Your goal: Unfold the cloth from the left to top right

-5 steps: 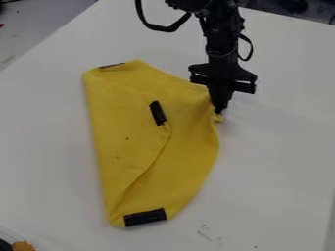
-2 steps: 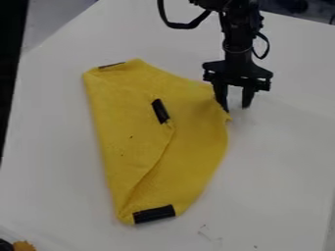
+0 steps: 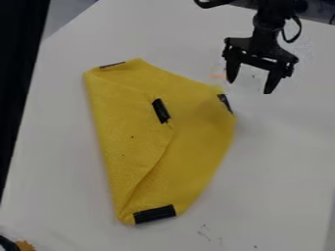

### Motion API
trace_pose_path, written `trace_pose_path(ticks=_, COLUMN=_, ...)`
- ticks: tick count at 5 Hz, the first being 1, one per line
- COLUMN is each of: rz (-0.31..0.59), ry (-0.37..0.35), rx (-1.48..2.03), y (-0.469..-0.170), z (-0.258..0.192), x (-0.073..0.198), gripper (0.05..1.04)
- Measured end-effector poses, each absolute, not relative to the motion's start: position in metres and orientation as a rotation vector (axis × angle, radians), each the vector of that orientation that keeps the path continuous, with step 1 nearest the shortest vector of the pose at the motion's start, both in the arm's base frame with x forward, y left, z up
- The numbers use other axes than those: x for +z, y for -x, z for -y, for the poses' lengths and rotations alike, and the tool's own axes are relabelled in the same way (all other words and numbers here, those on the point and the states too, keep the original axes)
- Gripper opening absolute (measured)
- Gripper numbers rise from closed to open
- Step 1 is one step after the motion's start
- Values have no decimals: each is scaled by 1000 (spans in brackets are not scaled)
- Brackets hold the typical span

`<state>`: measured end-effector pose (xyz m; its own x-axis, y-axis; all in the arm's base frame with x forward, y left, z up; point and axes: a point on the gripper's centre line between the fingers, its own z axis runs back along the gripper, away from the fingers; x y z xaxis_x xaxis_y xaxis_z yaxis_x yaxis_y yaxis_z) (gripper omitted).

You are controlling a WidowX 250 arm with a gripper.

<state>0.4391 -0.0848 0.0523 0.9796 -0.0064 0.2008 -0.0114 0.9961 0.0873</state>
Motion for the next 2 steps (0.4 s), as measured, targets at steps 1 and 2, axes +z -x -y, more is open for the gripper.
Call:
trace_pose_path(ticks=1, rz=195, ry=-119, rx=14, y=-437, z=83, x=51, gripper=1007)
trace_pose_path(ticks=2, rz=123, ry=-91, rx=-23, y=-427, z=85, x=49, gripper=1006)
